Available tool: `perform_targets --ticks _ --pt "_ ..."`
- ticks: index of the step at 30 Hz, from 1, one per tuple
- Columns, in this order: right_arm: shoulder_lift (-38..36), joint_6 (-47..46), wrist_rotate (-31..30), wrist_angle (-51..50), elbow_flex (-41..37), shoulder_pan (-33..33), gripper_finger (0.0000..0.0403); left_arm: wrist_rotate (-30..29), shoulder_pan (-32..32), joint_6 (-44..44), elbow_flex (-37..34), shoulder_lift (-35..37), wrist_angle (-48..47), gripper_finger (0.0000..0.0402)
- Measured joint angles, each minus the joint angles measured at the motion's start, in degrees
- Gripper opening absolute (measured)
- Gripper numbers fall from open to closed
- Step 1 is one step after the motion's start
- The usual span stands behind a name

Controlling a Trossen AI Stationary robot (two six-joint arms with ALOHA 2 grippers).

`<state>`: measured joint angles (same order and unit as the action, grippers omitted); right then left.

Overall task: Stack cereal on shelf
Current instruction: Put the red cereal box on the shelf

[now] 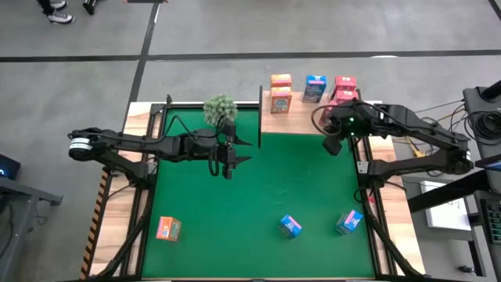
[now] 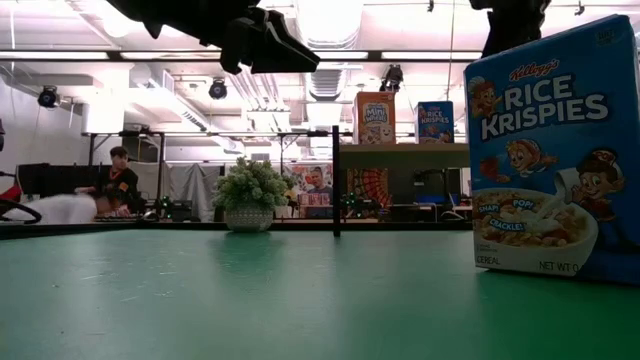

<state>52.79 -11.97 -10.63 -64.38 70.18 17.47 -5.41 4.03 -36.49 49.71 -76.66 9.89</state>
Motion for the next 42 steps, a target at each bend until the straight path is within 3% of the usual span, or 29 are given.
perform_targets --ticks 7,16,20,25,31,42 --pt "-2.2 -0.7 0.0 1.7 -4.8 0.0 0.0009 0.0 0.0 0.0 0.0 0.0 0.0 0.0190" --pt "-2.1 -1.1 -0.2 0.1 -5.3 0.0 0.0009 0.0 0.0 0.4 0.0 0.0 -0.1 0.0190" --pt "-2.2 -1.7 -4.3 -2.4 -4.7 0.0 0.0009 0.0 0.0 0.4 0.0 0.0 -0.1 0.0190" --pt "-2.1 -1.6 -5.3 -2.8 -4.7 0.0 0.0009 0.0 0.0 0.4 0.0 0.0 -0.1 0.0190" --pt "-2.1 -1.3 -13.6 -2.9 -4.7 0.0 0.0009 0.0 0.0 0.4 0.0 0.0 -0.1 0.0190" --pt "-2.4 -1.6 -20.8 -8.4 -3.9 0.1 0.0009 0.0 0.0 0.6 0.0 0.0 -0.1 0.0190"
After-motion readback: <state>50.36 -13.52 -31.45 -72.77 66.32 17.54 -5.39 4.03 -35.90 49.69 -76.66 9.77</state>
